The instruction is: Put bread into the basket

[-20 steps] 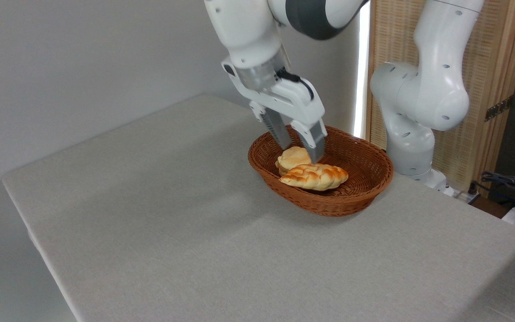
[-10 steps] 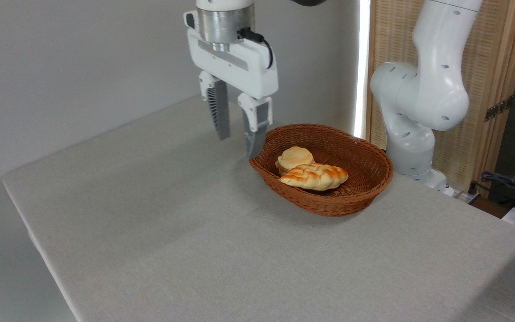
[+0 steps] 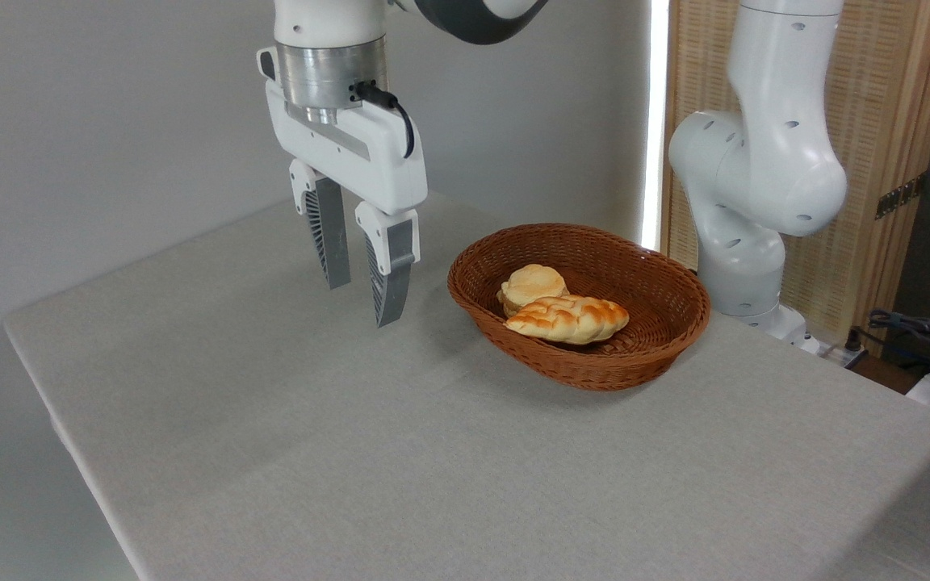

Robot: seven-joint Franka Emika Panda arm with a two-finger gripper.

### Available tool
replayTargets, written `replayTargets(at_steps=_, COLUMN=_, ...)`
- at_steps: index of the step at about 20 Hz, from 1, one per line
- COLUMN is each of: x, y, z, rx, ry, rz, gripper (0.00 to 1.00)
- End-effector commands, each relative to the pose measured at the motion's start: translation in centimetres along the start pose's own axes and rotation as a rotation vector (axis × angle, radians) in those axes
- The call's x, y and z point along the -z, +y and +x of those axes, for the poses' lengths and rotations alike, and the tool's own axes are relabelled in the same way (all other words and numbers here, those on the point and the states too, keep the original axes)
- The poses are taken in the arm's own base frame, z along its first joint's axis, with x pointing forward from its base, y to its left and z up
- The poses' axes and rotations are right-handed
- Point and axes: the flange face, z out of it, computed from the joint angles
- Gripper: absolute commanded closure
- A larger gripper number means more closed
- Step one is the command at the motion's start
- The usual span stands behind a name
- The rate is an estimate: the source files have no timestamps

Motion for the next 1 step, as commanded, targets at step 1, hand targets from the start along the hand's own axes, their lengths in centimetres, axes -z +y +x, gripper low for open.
replayTargets(at_steps=1, x=0.66, y=-0.94, z=-0.14, rx=0.025, ry=0.047, rz=-0.031, gripper=0.0)
